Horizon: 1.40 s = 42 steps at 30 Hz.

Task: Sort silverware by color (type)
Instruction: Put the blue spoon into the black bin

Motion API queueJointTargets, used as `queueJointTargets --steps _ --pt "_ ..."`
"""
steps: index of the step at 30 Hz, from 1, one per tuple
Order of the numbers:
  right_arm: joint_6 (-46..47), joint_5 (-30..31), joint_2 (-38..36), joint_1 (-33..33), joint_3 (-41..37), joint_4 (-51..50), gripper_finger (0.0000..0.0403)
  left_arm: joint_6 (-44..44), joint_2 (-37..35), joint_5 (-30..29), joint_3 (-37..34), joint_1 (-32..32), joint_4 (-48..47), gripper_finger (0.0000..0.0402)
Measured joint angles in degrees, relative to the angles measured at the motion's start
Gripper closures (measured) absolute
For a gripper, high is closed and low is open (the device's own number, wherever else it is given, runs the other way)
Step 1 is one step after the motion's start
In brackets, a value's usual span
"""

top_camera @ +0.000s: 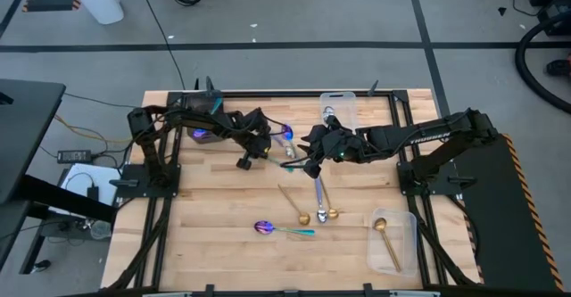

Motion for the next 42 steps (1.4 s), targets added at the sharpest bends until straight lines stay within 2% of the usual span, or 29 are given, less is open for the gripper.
queueJointTargets --steps 8,18,30,42 --pt "-0.51 0.0 0.0 0.02 0.0 -0.02 0.0284 -1.19 -0.7 -2.66 -0.04 -1.44 -1.75 0.0382" --pt "-2.8 0.87 0.02 -1.38 0.0 0.81 0.0284 -5.45 -7.69 -4.93 -0.62 -3.37 -8.32 0.0383" --pt "-17.35 11.62 0.02 -1.81 0.04 15.48 0.0284 -14.98 -15.78 -6.78 -0.45 -3.45 -8.61 0.0383" --pt "-20.99 26.7 0.02 -1.81 0.04 17.81 0.0284 -23.82 -26.73 -8.94 -0.34 0.31 -6.0 0.0383"
